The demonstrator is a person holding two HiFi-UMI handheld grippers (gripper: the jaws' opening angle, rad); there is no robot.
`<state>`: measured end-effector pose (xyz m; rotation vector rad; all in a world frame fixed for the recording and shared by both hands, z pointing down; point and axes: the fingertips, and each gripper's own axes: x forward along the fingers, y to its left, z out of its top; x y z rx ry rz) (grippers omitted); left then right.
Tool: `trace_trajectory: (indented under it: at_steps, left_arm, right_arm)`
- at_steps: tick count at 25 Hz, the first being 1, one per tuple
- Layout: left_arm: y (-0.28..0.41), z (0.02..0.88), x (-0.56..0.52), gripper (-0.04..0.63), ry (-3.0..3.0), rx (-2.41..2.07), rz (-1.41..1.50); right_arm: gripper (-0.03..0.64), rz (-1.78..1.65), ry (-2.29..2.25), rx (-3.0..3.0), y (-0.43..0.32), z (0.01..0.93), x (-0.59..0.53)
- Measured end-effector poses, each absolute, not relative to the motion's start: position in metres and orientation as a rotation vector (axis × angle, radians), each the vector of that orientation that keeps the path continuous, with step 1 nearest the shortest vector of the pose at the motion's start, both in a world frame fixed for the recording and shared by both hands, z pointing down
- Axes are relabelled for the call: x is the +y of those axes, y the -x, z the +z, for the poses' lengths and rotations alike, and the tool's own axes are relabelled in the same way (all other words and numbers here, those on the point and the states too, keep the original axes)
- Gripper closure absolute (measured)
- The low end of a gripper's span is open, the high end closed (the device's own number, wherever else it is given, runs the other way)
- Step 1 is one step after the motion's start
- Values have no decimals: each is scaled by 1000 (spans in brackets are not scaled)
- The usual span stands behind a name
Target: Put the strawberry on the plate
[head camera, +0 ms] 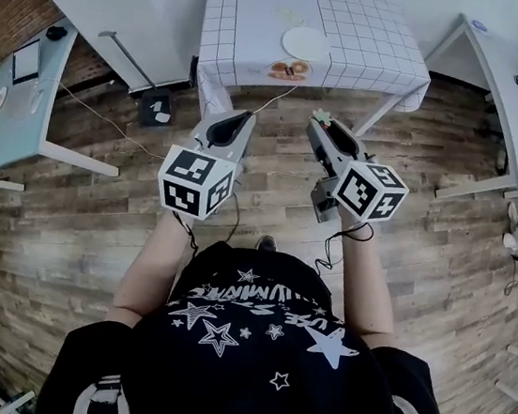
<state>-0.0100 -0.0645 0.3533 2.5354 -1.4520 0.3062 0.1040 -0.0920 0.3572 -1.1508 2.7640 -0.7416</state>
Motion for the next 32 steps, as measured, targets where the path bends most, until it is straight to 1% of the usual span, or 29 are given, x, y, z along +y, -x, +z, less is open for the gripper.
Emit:
trace_trajectory:
  at_steps: [10, 19, 32]
  left_arm:
    - [-9, 362, -76, 586, -2513, -1475, 302]
    - [-19, 371, -98, 586, -2523, -1441, 268]
    - [-3, 386, -203, 586, -2500, -1389, 213]
  right_arm:
    - [472, -782, 1135, 2767, -121, 368, -109]
    - [472, -813, 1164, 2793, -121, 383, -118]
    - [472, -787, 1278, 2790, -120, 386, -207]
